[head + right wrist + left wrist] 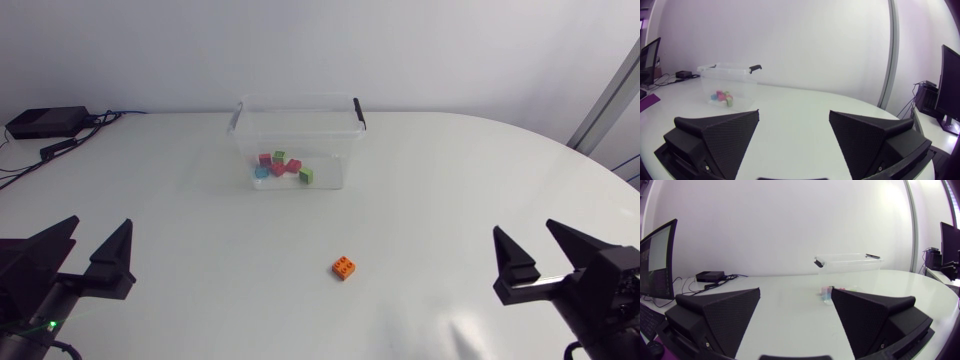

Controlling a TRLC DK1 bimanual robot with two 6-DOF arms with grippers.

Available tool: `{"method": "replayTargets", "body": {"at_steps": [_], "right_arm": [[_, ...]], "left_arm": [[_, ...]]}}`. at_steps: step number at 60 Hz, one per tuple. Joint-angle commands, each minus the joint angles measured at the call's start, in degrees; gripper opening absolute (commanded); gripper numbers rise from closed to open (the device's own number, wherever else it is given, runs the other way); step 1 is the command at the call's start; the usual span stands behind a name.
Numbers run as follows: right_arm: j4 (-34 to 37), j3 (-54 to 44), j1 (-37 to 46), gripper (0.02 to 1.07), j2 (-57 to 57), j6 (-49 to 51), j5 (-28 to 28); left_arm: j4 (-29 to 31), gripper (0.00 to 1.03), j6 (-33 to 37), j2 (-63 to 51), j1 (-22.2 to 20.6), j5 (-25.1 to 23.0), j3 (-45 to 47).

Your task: Place the duplo bricks in the container

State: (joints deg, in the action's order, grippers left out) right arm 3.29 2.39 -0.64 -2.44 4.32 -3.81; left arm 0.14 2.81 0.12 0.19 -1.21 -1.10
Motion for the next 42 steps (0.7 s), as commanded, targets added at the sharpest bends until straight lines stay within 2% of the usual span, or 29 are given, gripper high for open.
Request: {"method": "replayTargets", "body": {"at_steps": [1,8,11,17,28,33,42], "right_arm": [[1.7,4.5,-0.1,1.03,-4.7,-0.2,-2.4],[6.5,13.7,-0.3,1.03,-18.3,2.2,-9.8],[11.5,20.0,-1.2,1.03,-26.5,4.5,-13.2],[19.6,28.2,-4.4,1.03,-35.9,7.8,-15.3],[34.2,40.5,-12.7,1.03,-50.8,12.4,-15.3],[36.5,42.4,-16.1,1.03,-55.3,12.2,-14.9],[36.6,42.3,-20.3,1.03,-59.8,11.8,-13.3]], "left_arm": [[-0.2,0.99,0.4,0.6,0.1,-0.4,1.0],[-0.2,0.99,0.4,0.6,0.1,-0.4,1.0],[-0.2,0.99,0.4,0.6,0.1,-0.4,1.0],[-0.2,0.99,0.4,0.6,0.1,-0.4,1.0],[-0.2,0.99,0.4,0.6,0.1,-0.4,1.0],[-0.2,0.99,0.4,0.6,0.1,-0.4,1.0],[-0.2,0.99,0.4,0.6,0.1,-0.3,1.0]]}}
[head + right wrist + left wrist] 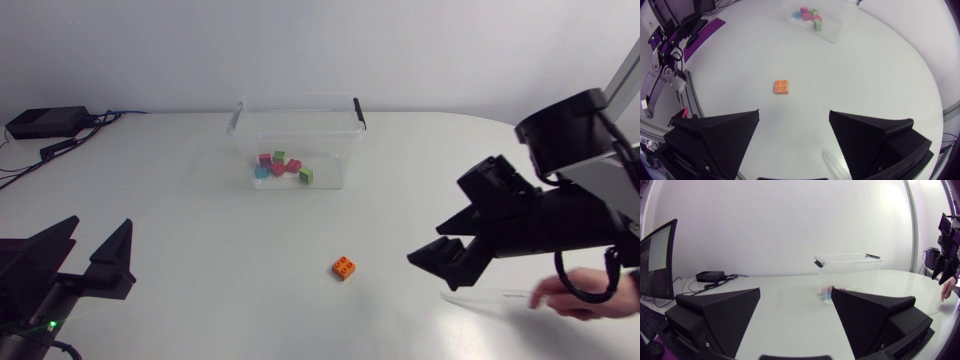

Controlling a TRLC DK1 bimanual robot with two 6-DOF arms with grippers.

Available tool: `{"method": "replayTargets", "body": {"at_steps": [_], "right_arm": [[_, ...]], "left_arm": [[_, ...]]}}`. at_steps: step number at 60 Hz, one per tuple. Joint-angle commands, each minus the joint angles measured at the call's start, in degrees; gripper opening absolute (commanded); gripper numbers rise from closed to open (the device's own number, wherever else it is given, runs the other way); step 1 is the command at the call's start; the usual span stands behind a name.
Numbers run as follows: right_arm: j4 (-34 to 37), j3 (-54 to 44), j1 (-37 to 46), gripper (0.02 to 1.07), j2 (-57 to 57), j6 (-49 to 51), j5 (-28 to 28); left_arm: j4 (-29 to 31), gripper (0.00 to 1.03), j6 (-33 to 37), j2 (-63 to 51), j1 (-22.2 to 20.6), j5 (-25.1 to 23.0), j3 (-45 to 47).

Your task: Place the duplo bricks in the container

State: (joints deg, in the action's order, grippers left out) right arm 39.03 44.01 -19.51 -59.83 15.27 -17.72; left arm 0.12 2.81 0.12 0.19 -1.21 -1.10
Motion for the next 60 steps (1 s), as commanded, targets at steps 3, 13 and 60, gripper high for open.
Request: {"method": "replayTargets", "body": {"at_steps": [3,13,60], "right_arm": [[0.4,0.1,-2.7,1.03,-4.2,0.6,1.3],[-3.0,-0.5,-5.7,1.03,-9.8,-0.1,3.5],[-9.1,-2.4,-8.9,1.03,-21.0,-0.4,5.8]], "left_arm": [[-0.2,0.99,0.4,0.6,0.1,-0.4,1.0],[-0.2,0.99,0.4,0.6,0.1,-0.4,1.0],[-0.2,0.99,0.4,0.6,0.1,-0.4,1.0]]}}
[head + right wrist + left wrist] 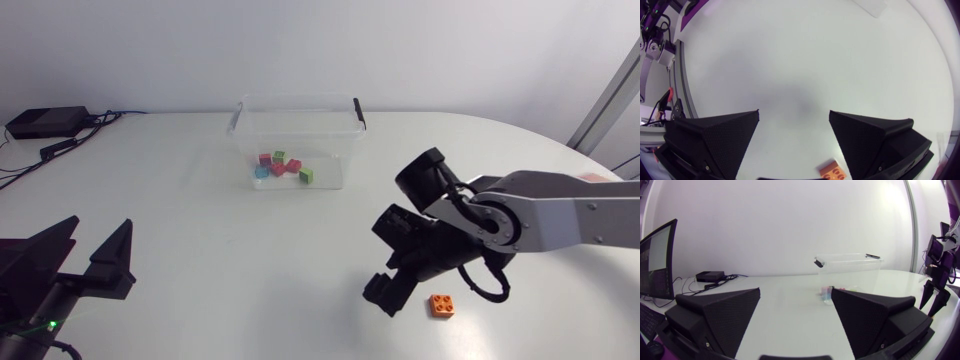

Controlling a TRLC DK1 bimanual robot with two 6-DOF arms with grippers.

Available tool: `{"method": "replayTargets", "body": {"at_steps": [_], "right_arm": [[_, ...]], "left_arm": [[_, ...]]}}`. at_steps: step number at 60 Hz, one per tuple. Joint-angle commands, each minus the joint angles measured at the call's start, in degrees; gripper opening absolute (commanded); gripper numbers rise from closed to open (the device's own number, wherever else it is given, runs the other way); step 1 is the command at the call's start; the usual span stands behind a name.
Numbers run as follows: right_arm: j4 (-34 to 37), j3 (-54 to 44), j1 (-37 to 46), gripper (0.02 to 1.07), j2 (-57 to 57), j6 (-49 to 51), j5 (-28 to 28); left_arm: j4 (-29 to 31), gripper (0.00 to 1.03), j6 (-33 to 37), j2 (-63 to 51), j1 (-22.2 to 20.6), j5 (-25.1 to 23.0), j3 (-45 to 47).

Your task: Place the duplo bricks in the container

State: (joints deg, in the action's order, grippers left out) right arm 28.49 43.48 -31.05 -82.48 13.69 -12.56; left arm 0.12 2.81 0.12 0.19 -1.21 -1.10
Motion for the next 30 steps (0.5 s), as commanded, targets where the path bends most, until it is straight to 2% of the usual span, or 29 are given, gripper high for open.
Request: {"method": "replayTargets", "body": {"at_steps": [1,7,15,30], "right_arm": [[1.9,-2.2,3.5,1.03,2.3,1.4,0.9],[4.7,-2.9,7.2,1.03,3.9,0.6,6.0],[7.6,-4.3,11.4,1.03,4.1,-6.5,10.4],[16.5,-3.9,10.6,1.02,1.1,-18.2,10.8]], "left_arm": [[-0.2,0.99,0.4,0.6,0.1,-0.4,1.0],[-0.2,0.99,0.4,0.6,0.1,-0.4,1.0],[-0.2,0.99,0.4,0.6,0.1,-0.4,1.0],[-0.2,0.99,0.4,0.6,0.1,-0.4,1.0]]}}
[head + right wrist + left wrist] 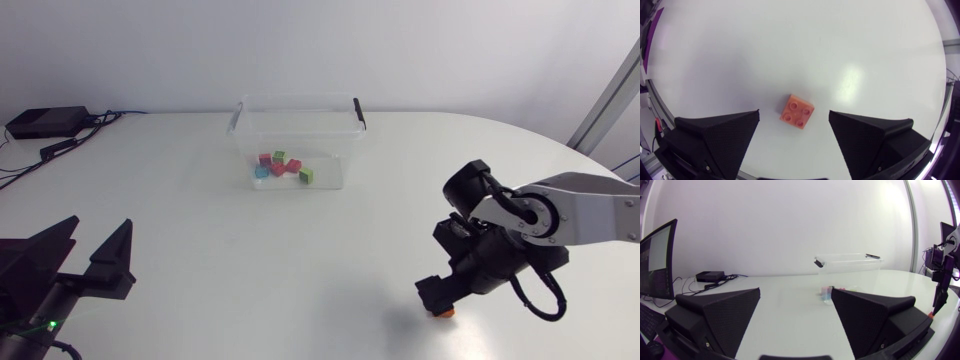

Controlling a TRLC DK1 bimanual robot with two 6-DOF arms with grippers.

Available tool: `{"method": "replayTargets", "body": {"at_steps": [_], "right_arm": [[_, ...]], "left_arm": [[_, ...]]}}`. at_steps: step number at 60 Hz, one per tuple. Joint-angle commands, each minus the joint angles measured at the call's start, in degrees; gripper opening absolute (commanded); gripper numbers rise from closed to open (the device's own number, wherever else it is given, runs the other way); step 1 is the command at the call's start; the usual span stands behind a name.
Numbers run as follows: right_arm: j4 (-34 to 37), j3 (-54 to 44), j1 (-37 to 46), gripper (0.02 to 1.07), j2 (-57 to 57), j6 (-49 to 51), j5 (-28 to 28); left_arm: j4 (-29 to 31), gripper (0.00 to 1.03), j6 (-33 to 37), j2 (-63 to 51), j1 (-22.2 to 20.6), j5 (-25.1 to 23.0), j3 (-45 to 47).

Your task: Place the duplo bricks in the container

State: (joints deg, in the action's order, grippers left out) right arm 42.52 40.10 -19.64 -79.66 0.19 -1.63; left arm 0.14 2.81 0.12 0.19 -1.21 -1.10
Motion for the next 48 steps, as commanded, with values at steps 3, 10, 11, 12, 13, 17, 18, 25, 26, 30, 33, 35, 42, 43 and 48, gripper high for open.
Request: {"method": "replayTargets", "body": {"at_steps": [3,10,11,12,13,17,18,25,26,30,33,35,42,43,48], "right_arm": [[3.7,0.0,-1.3,1.02,-2.5,-5.5,-0.4],[5.6,1.0,-0.8,0.93,-6.0,-6.1,-2.8],[5.6,1.1,-0.3,0.92,-6.9,-6.1,-3.2],[5.4,1.1,0.0,0.91,-7.5,-6.2,-3.3],[5.1,1.1,0.2,0.91,-8.2,-6.3,-3.3],[2.1,0.5,1.1,0.76,-10.9,-7.2,-4.6],[1.2,0.3,1.3,0.70,-11.5,-7.7,-5.2],[-4.0,-0.8,1.4,0.44,-12.9,-8.2,-4.1],[-4.0,-0.6,1.4,0.44,-12.9,-8.2,-3.6],[-3.9,-0.5,1.3,0.45,-12.3,-7.8,-3.4],[-3.7,-0.2,1.1,0.55,-11.5,-7.9,-2.8],[-3.1,0.2,0.9,0.67,-11.4,-8.1,-2.2],[-3.9,0.2,0.0,0.53,-11.9,-9.0,-1.4],[-4.3,0.2,0.0,0.49,-12.0,-9.2,-1.3],[-7.2,-0.5,0.0,0.31,-12.1,-9.4,-1.4]], "left_arm": [[-0.2,0.99,0.4,0.6,0.1,-0.4,1.0],[-0.2,0.99,0.4,0.6,0.1,-0.4,1.0],[-0.2,0.99,0.4,0.6,0.1,-0.4,1.0],[-0.2,0.99,0.4,0.6,0.1,-0.4,1.0],[-0.2,0.99,0.4,0.6,0.1,-0.3,1.0],[-0.2,0.99,0.4,0.6,0.1,-0.3,1.0],[-0.2,0.99,0.4,0.6,0.1,-0.4,1.0],[-0.2,0.99,0.4,0.6,0.1,-0.4,1.0],[-0.2,0.99,0.4,0.6,0.1,-0.4,1.0],[-0.2,0.99,0.4,0.6,0.1,-0.4,1.0],[-0.2,0.99,0.4,0.6,0.1,-0.4,1.0],[-0.2,0.99,0.4,0.6,0.1,-0.4,1.0],[-0.2,0.99,0.4,0.6,0.1,-0.4,1.0],[-0.2,0.99,0.4,0.6,0.1,-0.4,1.0],[-0.2,0.99,0.4,0.6,0.1,-0.4,1.0]]}}
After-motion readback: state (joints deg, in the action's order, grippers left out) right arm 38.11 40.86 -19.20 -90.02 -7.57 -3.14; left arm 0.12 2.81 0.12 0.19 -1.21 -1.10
